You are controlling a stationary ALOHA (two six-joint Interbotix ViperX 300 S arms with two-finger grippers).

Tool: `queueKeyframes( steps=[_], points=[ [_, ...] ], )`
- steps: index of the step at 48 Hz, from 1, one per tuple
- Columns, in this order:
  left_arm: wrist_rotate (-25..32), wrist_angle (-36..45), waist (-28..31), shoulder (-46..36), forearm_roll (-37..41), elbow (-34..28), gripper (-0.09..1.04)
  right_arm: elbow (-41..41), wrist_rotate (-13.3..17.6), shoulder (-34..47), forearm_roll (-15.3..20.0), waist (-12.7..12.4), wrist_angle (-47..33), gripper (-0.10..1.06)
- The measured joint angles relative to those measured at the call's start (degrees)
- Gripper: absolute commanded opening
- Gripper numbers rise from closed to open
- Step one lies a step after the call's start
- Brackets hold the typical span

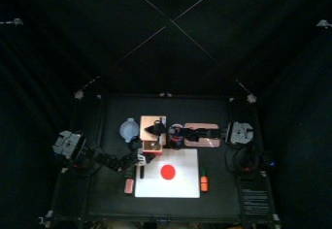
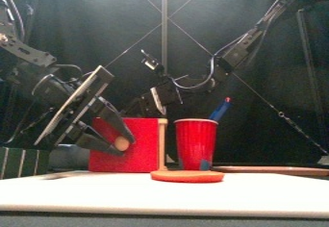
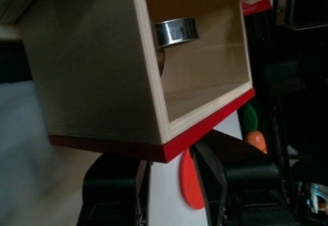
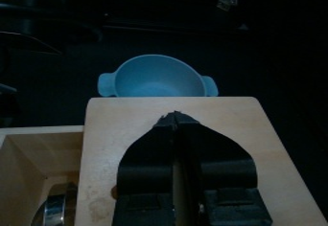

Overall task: Get the cutter from the drawer then cut the dough then place the extra dough in the bowl
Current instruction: Place the cutter on the board

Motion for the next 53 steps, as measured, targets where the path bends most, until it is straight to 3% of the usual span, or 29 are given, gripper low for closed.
queueKeyframes(
  steps=[21, 53],
  points=[
    [0.00, 0.00, -1.41, 0.00, -0.09, 0.00, 0.62, 0.00, 0.09, 0.00, 0.00, 0.09, 0.00, -0.01],
    [2.29, 0.09, -1.76, 0.00, 0.26, 0.00, 0.83, 0.00, 0.26, 0.00, 0.09, 0.09, 0.00, -0.01]
  ],
)
